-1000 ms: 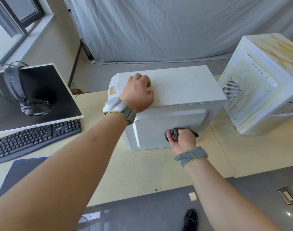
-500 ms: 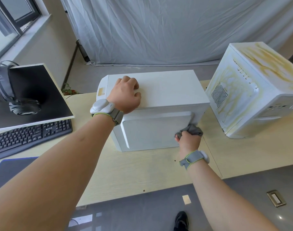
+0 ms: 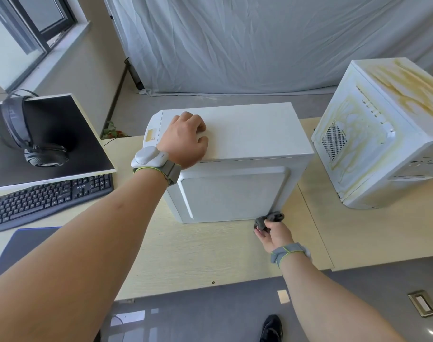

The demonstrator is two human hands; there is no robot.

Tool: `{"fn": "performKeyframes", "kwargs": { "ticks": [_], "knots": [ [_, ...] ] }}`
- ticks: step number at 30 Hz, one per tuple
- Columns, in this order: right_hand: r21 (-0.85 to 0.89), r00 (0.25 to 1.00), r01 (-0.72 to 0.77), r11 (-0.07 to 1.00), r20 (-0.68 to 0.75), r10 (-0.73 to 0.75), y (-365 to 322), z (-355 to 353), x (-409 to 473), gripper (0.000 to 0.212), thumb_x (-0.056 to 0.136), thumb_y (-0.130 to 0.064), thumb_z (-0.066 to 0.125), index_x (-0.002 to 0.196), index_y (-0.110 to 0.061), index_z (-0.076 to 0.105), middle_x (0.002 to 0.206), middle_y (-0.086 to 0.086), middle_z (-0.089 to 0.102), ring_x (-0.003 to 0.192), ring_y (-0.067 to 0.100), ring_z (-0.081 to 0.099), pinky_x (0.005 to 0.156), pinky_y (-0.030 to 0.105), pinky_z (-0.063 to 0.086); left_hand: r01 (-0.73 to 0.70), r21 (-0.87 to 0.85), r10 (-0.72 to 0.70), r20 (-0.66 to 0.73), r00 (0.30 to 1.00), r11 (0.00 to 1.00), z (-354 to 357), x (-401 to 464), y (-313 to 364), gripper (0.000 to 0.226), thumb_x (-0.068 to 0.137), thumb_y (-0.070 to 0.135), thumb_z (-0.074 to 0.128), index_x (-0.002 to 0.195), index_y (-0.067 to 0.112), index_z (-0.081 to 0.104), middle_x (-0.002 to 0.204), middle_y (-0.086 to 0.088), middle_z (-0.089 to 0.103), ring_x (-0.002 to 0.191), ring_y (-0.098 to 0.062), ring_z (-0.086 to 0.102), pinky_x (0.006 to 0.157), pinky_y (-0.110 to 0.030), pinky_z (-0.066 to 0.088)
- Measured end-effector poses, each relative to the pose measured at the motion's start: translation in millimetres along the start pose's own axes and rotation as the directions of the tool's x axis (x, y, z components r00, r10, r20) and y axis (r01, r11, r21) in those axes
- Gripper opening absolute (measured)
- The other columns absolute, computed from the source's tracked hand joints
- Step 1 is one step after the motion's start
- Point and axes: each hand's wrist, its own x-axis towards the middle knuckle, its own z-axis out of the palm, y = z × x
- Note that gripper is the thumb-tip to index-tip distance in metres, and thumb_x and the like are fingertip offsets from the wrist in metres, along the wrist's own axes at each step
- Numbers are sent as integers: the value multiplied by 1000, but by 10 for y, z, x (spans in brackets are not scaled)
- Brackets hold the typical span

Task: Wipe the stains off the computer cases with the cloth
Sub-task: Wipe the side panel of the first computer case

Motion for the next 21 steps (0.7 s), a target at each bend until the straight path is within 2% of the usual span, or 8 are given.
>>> {"fn": "performKeyframes", "kwargs": {
  "ticks": [2,5,8,10,13,16,18,21],
  "knots": [
    [15,1000,-2,1000,-9,2,-57,113,15,10,100,-1,53,108,-6,56,98,14,56,81,26,59,88,45,54,3,-4,-3,4,1000,1000,-3,5,12,23,88,22,56,109,15,61,113,-2,55,107,-24,46,89,-34,42],
    [67,999,45,997,-29,-43,-147,236,-45,27,98,-4,56,122,-17,55,98,10,59,78,23,59,59,36,56,4,2,-4,7,1000,1000,-4,0,13,23,89,22,56,110,15,60,114,-2,55,107,-24,46,89,-34,42],
    [96,971,239,966,-24,-237,-326,378,-404,32,93,-1,55,120,-18,57,99,9,63,71,22,61,61,30,51,0,8,0,4,1000,1000,0,-3,6,23,89,23,55,110,15,60,114,-2,55,107,-24,46,89,-35,42],
    [123,905,422,898,-7,-424,-477,520,-762,26,89,2,56,108,-17,57,96,7,63,68,20,59,59,29,50,-1,14,1,5,1000,1000,6,-6,8,23,89,22,55,110,15,59,114,-2,55,107,-25,46,89,-35,43],
    [136,730,674,726,27,-683,-657,735,-1241,30,85,5,57,97,-21,52,90,4,59,64,16,55,58,29,47,0,19,0,12,1000,1000,2,0,24,22,89,22,54,110,15,58,115,-3,54,108,-25,45,88,-35,42],
    [-205,470,872,445,93,-878,-616,794,-1415,34,81,5,58,99,-24,53,105,7,56,77,16,60,68,29,49,4,13,-4,20,1000,1000,7,-4,24,23,89,22,54,111,14,58,115,-3,54,109,-26,45,88,-33,40],
    [-397,299,900,181,258,-919,-455,832,-1448,37,80,9,57,106,-17,58,110,3,48,94,22,56,81,28,47,2,11,-2,21,1000,1000,2,-6,20,24,89,22,54,111,14,58,116,-4,54,109,-26,45,87,-33,39],
    [-478,187,875,-72,472,-861,-156,980,-1506,36,80,6,61,109,-15,60,111,5,46,93,27,55,79,31,48,8,3,-8,22,1000,1000,2,-13,23,24,90,22,54,112,14,59,117,-4,54,110,-26,45,87,-31,38]
  ]
}}
